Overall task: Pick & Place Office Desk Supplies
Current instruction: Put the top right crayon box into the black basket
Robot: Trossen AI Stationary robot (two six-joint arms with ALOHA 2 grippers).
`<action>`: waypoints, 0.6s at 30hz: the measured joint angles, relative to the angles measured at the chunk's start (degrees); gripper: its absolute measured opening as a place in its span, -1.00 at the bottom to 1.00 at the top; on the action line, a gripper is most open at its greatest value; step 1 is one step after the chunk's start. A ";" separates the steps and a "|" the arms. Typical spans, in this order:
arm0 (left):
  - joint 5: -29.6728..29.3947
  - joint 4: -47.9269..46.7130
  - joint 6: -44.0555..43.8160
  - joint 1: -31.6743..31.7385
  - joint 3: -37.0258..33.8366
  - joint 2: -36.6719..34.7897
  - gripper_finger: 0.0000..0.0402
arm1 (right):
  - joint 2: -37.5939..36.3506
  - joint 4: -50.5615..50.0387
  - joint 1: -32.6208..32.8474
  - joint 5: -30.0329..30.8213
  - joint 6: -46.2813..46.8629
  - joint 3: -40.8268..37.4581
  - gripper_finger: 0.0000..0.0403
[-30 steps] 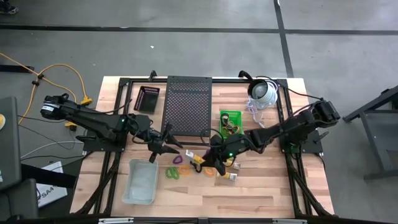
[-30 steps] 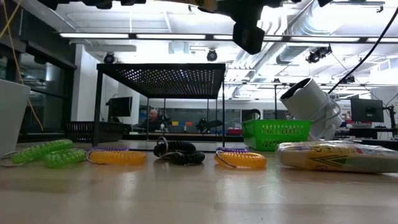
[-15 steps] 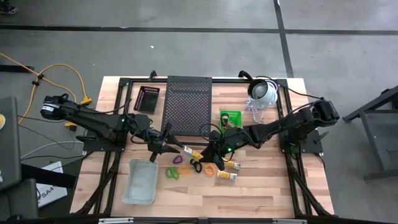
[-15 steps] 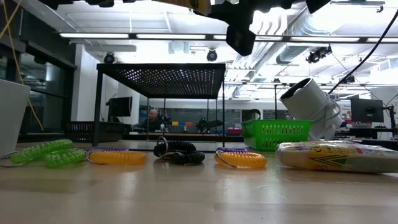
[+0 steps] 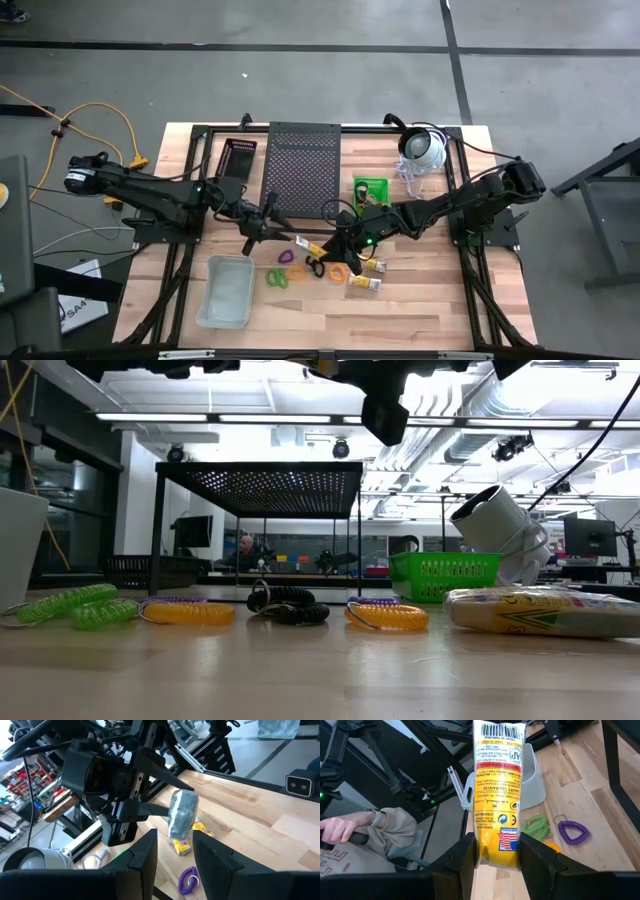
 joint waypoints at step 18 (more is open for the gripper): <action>1.76 1.26 0.05 0.00 0.00 0.00 -0.15 | 0.00 0.58 0.00 0.21 -0.95 0.00 -0.36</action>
